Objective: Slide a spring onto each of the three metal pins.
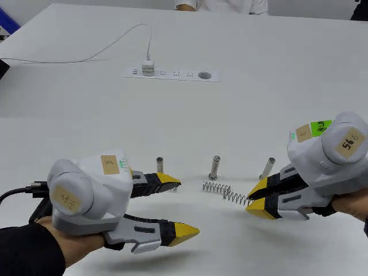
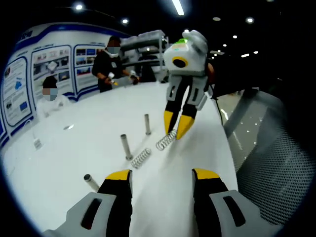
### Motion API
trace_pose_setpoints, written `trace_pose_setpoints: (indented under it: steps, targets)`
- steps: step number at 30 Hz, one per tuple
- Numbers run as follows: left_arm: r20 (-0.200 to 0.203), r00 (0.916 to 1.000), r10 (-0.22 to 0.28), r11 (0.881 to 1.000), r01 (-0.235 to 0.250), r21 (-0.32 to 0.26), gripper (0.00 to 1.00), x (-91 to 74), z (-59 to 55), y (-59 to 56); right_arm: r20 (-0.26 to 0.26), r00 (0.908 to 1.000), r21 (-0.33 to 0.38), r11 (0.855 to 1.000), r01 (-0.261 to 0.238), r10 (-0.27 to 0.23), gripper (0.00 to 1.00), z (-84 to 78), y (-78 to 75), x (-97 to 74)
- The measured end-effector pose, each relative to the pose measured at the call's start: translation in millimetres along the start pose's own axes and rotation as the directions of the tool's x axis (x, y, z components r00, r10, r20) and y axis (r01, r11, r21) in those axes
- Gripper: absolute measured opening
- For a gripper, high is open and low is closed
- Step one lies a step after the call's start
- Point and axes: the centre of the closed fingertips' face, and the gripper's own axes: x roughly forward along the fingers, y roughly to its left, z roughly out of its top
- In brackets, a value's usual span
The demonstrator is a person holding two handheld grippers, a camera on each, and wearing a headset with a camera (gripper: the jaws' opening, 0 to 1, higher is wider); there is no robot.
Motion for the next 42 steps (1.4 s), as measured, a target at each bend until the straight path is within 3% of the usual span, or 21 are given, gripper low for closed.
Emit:
trace_pose_setpoints:
  steps: [14,28,32,42]
  targets:
    - [-0.006,0.9980,-0.063,0.997,0.063,0.051,0.38,17.8,8.4,-10.8,-0.012,0.9975,-0.093,0.993,-0.071,0.070,0.12,18.6,19.2,9.4]
    - [-0.009,0.9938,-0.111,0.988,0.111,0.110,0.15,22.9,8.6,-23.2,-0.050,0.9921,-0.144,0.982,-0.122,0.116,0.12,17.6,32.4,12.5]
    - [-0.021,0.9920,-0.125,0.984,0.126,0.125,0.13,24.6,6.0,-28.5,-0.062,0.9907,-0.153,0.980,-0.130,0.121,0.12,16.4,34.9,10.6]
    - [-0.030,0.9921,-0.121,0.984,0.124,0.130,0.12,25.1,3.9,-27.8,-0.005,0.9914,-0.143,0.981,-0.130,0.131,0.12,36.2,38.1,-2.0]
